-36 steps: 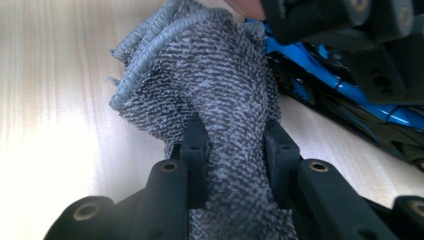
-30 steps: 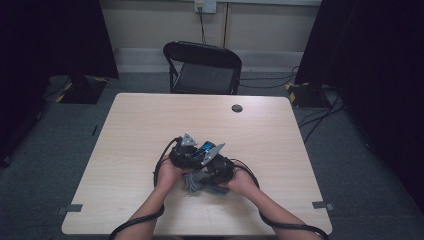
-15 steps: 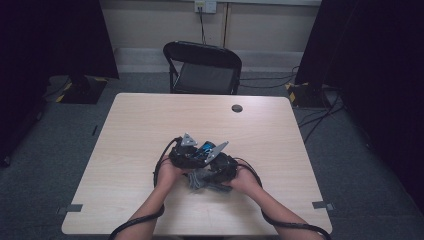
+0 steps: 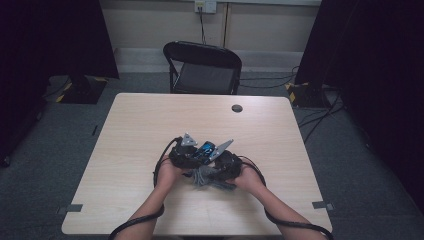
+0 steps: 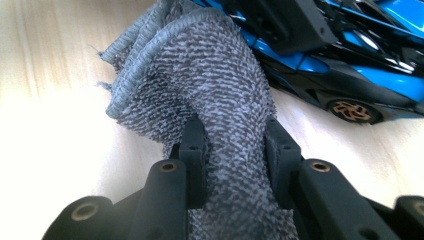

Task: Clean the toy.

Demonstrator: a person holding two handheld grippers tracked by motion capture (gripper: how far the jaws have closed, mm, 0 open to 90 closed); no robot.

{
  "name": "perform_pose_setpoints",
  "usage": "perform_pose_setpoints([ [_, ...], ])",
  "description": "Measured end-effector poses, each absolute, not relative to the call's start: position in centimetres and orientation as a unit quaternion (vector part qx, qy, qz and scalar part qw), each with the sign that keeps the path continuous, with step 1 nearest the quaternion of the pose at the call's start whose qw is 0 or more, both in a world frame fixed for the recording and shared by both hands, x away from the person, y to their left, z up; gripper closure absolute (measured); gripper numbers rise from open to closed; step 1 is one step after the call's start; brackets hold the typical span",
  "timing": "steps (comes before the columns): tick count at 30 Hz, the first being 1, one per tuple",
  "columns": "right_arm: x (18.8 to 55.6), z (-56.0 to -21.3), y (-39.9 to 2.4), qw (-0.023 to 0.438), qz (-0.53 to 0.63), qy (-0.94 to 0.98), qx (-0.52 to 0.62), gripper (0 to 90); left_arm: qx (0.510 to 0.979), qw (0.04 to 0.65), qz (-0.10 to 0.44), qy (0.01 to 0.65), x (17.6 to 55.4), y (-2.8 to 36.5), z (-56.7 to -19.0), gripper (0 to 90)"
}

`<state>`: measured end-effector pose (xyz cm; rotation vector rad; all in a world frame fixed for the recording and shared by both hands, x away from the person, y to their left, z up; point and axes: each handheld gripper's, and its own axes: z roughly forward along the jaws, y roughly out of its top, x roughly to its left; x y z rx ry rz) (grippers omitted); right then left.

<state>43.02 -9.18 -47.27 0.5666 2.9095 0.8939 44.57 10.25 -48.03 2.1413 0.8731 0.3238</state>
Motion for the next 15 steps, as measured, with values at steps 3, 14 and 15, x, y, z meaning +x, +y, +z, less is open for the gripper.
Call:
perform_pose_setpoints([
  [3, 43.2, -47.3, -9.5, 0.024, 0.29, 0.939, 0.186, 68.1, 0.844, 0.392, 0.127, 0.343, 44.6, 10.2, -48.0, 43.4],
  [14, 43.8, -47.3, -10.4, 0.029, 0.287, 0.936, 0.201, 68.0, 0.843, 0.393, 0.128, 0.346, 44.5, 10.2, -48.0, 43.3],
  [15, 43.8, -47.2, -10.5, 0.028, 0.286, 0.936, 0.204, 68.0, 0.843, 0.392, 0.127, 0.346, 44.5, 10.2, -48.0, 43.3],
])
